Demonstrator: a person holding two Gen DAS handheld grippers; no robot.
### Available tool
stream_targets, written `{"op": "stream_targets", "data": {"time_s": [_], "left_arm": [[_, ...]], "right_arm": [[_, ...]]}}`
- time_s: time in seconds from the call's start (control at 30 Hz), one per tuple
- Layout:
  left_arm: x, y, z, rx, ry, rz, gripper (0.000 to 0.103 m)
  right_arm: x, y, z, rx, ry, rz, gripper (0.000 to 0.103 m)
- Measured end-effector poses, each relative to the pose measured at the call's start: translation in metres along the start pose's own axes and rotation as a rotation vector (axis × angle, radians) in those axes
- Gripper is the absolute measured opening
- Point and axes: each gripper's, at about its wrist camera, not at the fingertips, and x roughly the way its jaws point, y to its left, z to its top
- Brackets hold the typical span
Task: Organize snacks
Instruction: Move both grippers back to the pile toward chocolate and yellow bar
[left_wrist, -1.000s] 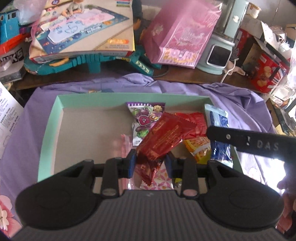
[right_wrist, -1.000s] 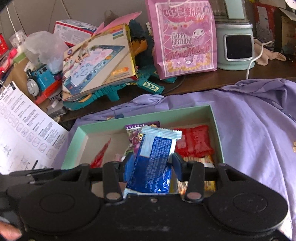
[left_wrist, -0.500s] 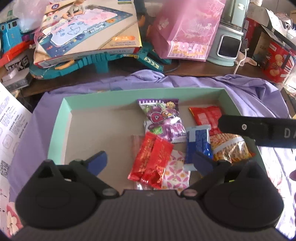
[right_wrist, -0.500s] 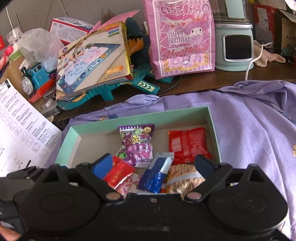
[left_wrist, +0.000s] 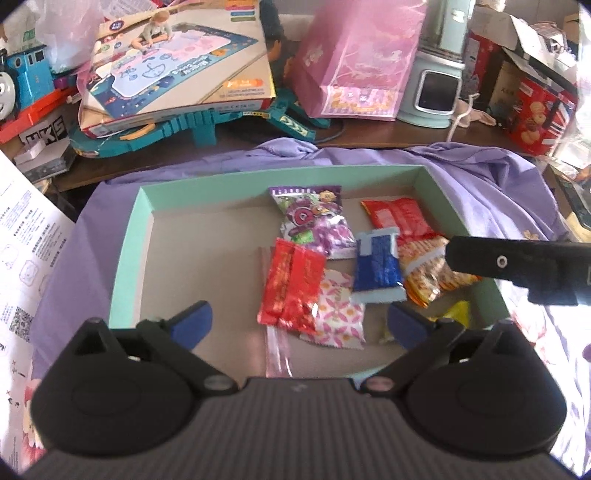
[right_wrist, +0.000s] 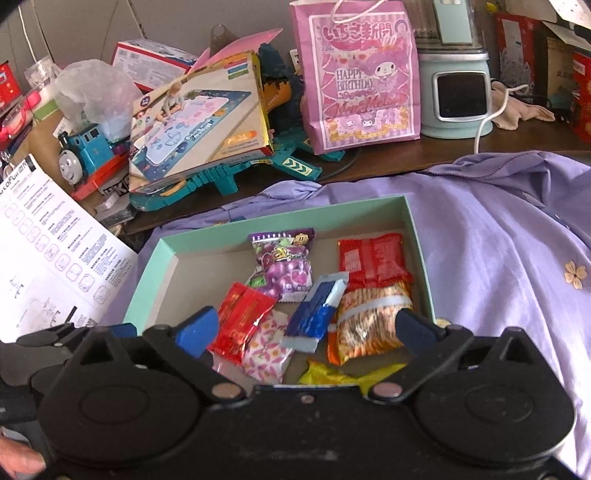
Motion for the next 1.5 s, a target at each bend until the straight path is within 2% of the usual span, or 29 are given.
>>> {"op": "stream_targets", "data": {"time_s": [0.27,0.6,0.77,0.87,1.1,1.13,1.23,1.27,1.3,1.37,1.43,1.5], "left_arm": [[-0.036,-0.020,-0.048,0.082,0.006,-0.052,0.103],[-0.048,-0.043,-0.121,0.177,0.088,-0.140,0.103],[-0.050,-0.042,-0.151,0.227,0.123,-0.167,0.102],[-0.047,-0.035,-0.164,0.230,0.158,-0.172,0.098],[-0.042,-0.022,-0.184,0.230,0.224,-0.214,0.095],[-0.042,-0.023,-0.187,0.238,0.226,-0.217,0.094],[-0.039,-0.027,-0.196,0.269,0.233,-0.212,0.077],[-0.040,-0.030,-0.199,0.293,0.217,-0.195,0.075],[-0.041,-0.033,-0.201,0.311,0.200,-0.181,0.066],[-0.043,-0.035,-0.203,0.326,0.177,-0.172,0.058],[-0.043,-0.033,-0.199,0.298,0.168,-0.179,0.047],[-0.040,-0.028,-0.193,0.238,0.167,-0.183,0.046]], "right_arm": [[-0.042,-0.008,-0.037,0.014,0.003,-0.002,0.103],[-0.074,-0.048,-0.106,0.115,0.056,-0.060,0.103],[-0.078,-0.063,-0.137,0.160,0.090,-0.083,0.103],[-0.077,-0.068,-0.150,0.193,0.108,-0.082,0.103],[-0.072,-0.055,-0.159,0.184,0.121,-0.063,0.103],[-0.071,-0.053,-0.160,0.181,0.123,-0.061,0.103],[-0.068,-0.053,-0.162,0.181,0.134,-0.058,0.103],[-0.067,-0.053,-0.163,0.181,0.139,-0.059,0.103],[-0.067,-0.054,-0.165,0.183,0.142,-0.061,0.103],[-0.067,-0.056,-0.167,0.188,0.149,-0.064,0.103],[-0.067,-0.058,-0.168,0.189,0.153,-0.071,0.103],[-0.066,-0.060,-0.168,0.194,0.155,-0.079,0.103]]}}
